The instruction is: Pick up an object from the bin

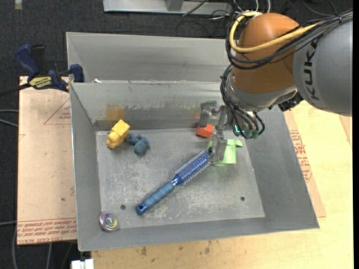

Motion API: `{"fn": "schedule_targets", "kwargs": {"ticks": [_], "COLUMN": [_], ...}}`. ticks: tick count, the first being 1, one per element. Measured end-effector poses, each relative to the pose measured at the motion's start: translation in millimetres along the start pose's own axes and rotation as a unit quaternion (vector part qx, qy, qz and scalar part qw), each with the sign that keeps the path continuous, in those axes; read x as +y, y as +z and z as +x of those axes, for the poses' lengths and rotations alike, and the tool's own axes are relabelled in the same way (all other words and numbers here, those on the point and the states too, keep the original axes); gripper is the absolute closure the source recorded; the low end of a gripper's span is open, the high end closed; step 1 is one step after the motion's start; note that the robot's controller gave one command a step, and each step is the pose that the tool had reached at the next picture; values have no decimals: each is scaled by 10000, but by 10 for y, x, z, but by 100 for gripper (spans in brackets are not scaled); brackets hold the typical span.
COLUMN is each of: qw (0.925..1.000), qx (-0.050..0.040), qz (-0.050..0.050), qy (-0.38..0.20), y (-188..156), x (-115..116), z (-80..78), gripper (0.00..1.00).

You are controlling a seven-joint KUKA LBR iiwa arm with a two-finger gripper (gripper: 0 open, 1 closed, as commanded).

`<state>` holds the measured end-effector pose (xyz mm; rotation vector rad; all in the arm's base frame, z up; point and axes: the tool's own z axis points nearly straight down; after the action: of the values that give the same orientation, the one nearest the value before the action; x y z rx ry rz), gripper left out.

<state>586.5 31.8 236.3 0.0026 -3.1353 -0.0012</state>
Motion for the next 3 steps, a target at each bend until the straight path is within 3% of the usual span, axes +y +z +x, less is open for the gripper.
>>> {"fn": "schedule_targets", "kwargs": {"ticks": [1, 2, 3], "qw": [9932, 9934, 9796], "qx": [-61, 17, -35], "qz": [4, -2, 2], "qy": [-1162, -1143, -2009], "y": [-504, 697, 1308], "x": [102, -79, 110], "z": [241, 767, -15], "gripper": [0, 0, 0]}}
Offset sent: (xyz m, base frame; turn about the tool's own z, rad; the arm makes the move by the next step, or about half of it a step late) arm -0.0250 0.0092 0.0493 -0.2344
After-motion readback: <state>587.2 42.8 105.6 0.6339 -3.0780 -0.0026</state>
